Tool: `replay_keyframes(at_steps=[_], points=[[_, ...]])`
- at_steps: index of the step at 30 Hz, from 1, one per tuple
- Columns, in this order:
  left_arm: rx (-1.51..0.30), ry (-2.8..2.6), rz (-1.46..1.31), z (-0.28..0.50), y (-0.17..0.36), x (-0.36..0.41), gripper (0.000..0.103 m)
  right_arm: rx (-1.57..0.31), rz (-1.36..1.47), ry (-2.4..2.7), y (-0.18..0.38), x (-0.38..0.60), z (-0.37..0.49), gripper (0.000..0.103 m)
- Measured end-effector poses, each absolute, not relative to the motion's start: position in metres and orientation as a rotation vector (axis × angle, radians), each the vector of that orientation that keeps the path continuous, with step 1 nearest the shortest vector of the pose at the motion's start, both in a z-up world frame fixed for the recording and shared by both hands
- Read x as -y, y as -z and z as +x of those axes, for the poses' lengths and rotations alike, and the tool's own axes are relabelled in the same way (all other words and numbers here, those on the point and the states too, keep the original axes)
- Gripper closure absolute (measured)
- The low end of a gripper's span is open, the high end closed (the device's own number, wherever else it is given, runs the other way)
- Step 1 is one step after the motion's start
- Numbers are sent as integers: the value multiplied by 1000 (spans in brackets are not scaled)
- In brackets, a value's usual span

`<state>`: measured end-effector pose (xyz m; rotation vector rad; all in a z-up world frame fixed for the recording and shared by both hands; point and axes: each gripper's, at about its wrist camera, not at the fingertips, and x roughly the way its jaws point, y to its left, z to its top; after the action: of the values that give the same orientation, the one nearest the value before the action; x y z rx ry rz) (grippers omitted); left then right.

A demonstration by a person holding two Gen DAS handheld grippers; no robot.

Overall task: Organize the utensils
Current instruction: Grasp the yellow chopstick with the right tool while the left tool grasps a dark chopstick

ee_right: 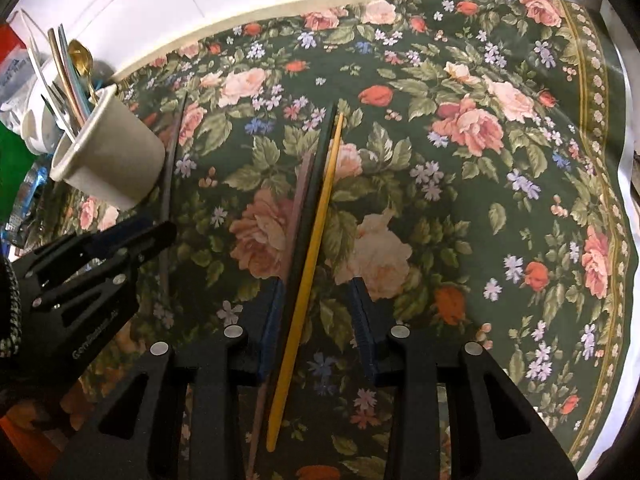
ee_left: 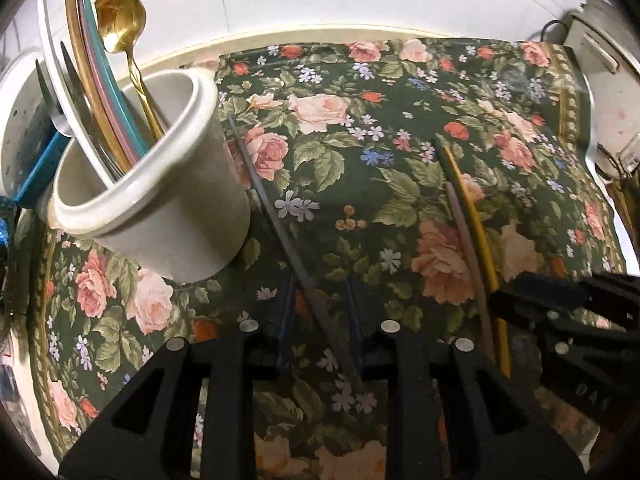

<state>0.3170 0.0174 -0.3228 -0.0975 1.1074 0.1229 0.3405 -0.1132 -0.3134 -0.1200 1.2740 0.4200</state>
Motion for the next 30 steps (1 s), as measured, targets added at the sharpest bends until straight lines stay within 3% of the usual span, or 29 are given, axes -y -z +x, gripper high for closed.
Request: replay_keyframes(at_steps=[8,10,15,30], points=[[-1099,-97,-134,320,329,-23,93,-1219,-154,-386,317,114,336,88],[-1104,-54,-143,317,328,-20,94,-1213,-169,-368,319,116,336,98],[-1140,66,-121,305,327,-2,98,-1217,-177,-351,318,118,337,99],[-1263,348,9,280,324,51,96,-1230,-151,-238,302,171,331,100]])
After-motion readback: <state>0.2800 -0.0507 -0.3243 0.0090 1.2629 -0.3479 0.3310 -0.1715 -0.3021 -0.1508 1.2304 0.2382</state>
